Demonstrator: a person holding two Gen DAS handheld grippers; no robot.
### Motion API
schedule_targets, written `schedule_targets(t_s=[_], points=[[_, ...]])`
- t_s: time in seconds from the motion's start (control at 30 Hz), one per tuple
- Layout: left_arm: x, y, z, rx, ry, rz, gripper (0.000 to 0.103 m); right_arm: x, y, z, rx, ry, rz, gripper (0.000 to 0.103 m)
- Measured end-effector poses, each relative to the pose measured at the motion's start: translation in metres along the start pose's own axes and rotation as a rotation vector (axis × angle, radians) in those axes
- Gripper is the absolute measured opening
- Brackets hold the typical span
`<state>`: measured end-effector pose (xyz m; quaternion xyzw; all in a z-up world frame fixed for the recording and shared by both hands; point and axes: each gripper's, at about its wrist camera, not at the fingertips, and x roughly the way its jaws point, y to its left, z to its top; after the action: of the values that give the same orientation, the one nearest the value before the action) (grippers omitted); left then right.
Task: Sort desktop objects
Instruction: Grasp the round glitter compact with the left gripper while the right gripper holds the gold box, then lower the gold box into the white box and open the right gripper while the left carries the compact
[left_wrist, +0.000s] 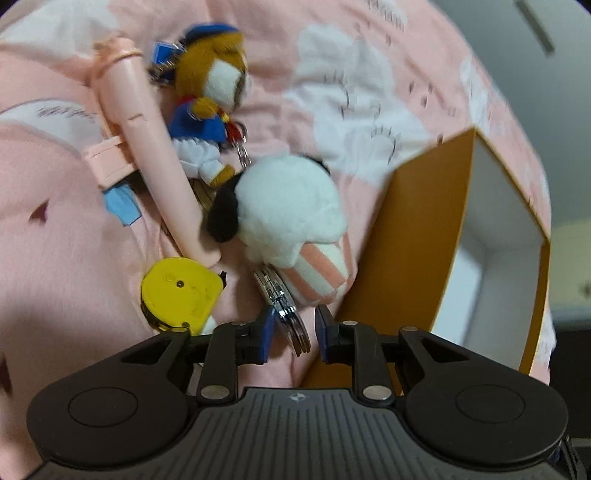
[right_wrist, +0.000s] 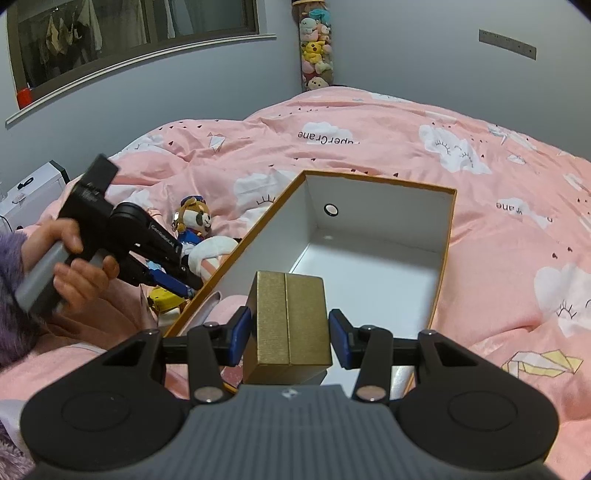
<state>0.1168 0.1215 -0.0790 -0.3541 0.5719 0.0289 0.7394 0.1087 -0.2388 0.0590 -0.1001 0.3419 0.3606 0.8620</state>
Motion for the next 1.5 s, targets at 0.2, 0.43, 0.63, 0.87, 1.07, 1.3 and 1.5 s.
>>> schedule_targets(t_s=[0.2, 0.43, 0.63, 0.87, 1.07, 1.3, 1.5], points=[[0.017, -0.001, 0.026, 0.026, 0.176, 0.049, 0.027, 0.0, 0.005, 0.0, 0.001, -0.005, -0.008, 0.048], [0.02, -0.015, 0.016, 0.039, 0.122, 0.097, 0.027, 0.001, 0.01, 0.001, -0.014, 0.006, -0.007, 0.048], [0.026, -0.018, 0.011, 0.08, 0.03, 0.178, 0.022, 0.004, 0.007, 0.003, -0.012, 0.016, -0.053, 0.048], [-0.002, -0.02, -0.008, 0.094, -0.057, 0.15, 0.016, 0.003, -0.011, 0.001, 0.075, 0.062, -0.116, 0.048], [-0.045, -0.026, -0.029, 0.121, -0.146, 0.081, 0.015, 0.017, -0.017, -0.006, 0.142, 0.14, -0.163, 0.048], [-0.094, -0.048, -0.047, 0.242, -0.255, 0.003, 0.015, 0.039, -0.011, -0.007, 0.16, 0.22, -0.261, 0.048], [-0.094, -0.071, -0.055, 0.337, -0.233, -0.11, 0.015, 0.058, -0.006, -0.01, 0.187, 0.305, -0.31, 0.048]])
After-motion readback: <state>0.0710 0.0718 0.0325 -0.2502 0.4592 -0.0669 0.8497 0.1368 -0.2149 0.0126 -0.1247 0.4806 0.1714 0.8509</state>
